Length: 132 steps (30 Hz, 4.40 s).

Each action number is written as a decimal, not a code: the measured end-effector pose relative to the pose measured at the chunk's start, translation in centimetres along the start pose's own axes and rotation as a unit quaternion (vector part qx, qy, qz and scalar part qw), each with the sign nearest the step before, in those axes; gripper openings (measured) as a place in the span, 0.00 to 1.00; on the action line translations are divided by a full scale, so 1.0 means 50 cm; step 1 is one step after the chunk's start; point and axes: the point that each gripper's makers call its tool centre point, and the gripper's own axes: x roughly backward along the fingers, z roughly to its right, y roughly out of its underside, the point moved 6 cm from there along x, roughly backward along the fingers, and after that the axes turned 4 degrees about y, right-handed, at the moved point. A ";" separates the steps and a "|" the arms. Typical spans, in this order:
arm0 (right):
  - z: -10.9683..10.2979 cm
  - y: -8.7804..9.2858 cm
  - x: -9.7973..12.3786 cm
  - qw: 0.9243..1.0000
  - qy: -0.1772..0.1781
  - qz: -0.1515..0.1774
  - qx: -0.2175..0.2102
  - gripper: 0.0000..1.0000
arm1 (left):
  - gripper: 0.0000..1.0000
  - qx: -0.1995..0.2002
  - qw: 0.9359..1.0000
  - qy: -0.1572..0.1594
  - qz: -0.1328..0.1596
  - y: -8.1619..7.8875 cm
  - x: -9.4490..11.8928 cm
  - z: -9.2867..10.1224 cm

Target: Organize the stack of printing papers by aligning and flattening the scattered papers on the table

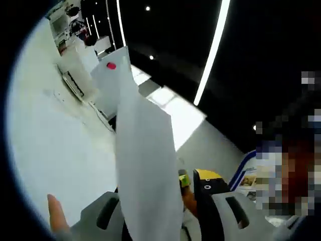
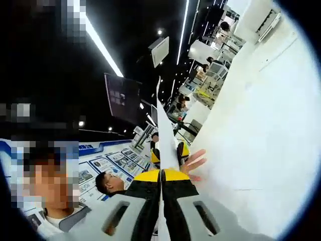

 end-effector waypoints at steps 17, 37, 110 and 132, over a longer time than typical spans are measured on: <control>0.009 0.035 -0.025 1.000 -0.014 -0.017 -0.017 0.00 | 0.31 -0.025 0.999 -0.006 -0.023 0.020 -0.015 0.013; 0.019 0.034 -0.014 1.000 0.009 -0.015 0.001 0.00 | 0.13 -0.051 0.998 -0.012 -0.017 0.004 0.002 0.012; 0.167 0.067 -0.015 0.806 0.268 -0.084 0.522 0.80 | 0.06 -0.269 0.956 -0.116 -0.015 -0.002 0.309 0.025; 0.214 0.088 -0.133 0.836 0.234 -0.125 0.481 0.81 | 0.06 -0.254 0.956 -0.148 -0.003 -0.051 0.327 0.073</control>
